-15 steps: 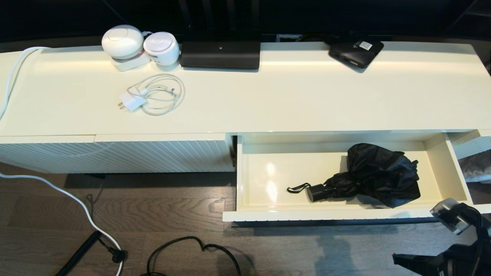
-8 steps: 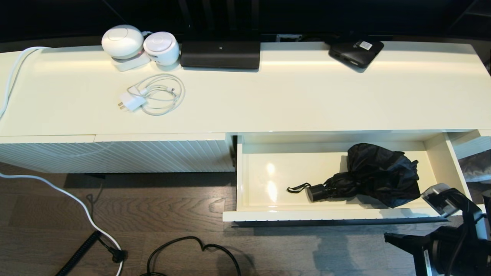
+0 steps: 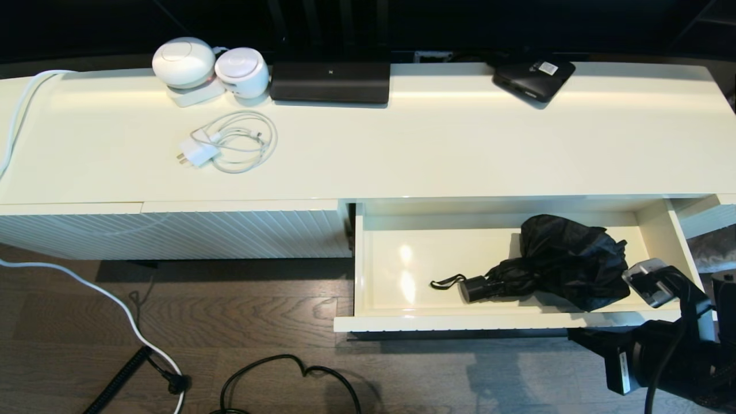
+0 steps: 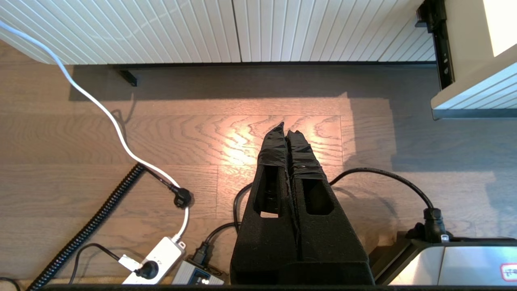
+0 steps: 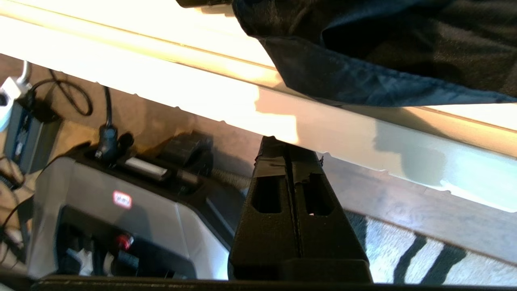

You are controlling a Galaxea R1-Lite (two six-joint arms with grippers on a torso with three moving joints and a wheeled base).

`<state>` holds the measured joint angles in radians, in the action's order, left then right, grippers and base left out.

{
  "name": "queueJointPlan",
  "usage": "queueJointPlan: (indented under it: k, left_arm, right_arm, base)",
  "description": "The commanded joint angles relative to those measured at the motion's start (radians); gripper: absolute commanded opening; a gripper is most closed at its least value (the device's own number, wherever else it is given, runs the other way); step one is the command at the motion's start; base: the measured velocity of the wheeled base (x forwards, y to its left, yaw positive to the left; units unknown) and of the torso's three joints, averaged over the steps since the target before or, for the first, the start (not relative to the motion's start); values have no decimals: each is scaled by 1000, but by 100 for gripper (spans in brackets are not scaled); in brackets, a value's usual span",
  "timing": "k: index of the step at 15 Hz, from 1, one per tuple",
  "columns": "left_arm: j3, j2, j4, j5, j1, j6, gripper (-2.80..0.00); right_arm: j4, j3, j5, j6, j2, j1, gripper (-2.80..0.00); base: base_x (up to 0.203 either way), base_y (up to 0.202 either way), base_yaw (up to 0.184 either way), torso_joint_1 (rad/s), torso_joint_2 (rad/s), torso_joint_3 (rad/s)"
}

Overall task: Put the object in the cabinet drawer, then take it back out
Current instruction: Close the drawer

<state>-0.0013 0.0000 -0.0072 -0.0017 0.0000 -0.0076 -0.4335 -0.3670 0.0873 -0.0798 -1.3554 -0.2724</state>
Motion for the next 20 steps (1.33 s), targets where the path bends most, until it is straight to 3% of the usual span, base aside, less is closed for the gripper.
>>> queueJointPlan:
  k: [1, 3, 11, 20]
  left_arm:
    - [0, 0, 0, 0, 2, 0, -280]
    - [1, 0, 0, 0, 1, 0, -280]
    - [0, 0, 0, 0, 1, 0, -280]
    - [1, 0, 0, 0, 2, 0, -280]
  right_arm:
    - [-32, -4, -13, 2, -19, -2, -280]
    - [-61, -5, -46, 38, -30, -2, -280]
    - [-205, -16, -84, 55, -90, -2, -280]
    - [-303, -48, -86, 60, -108, -4, -280]
  base:
    - [0, 0, 0, 0, 0, 0]
    - [0, 0, 0, 0, 0, 0]
    - [0, 0, 0, 0, 0, 0]
    - [0, 0, 0, 0, 0, 0]
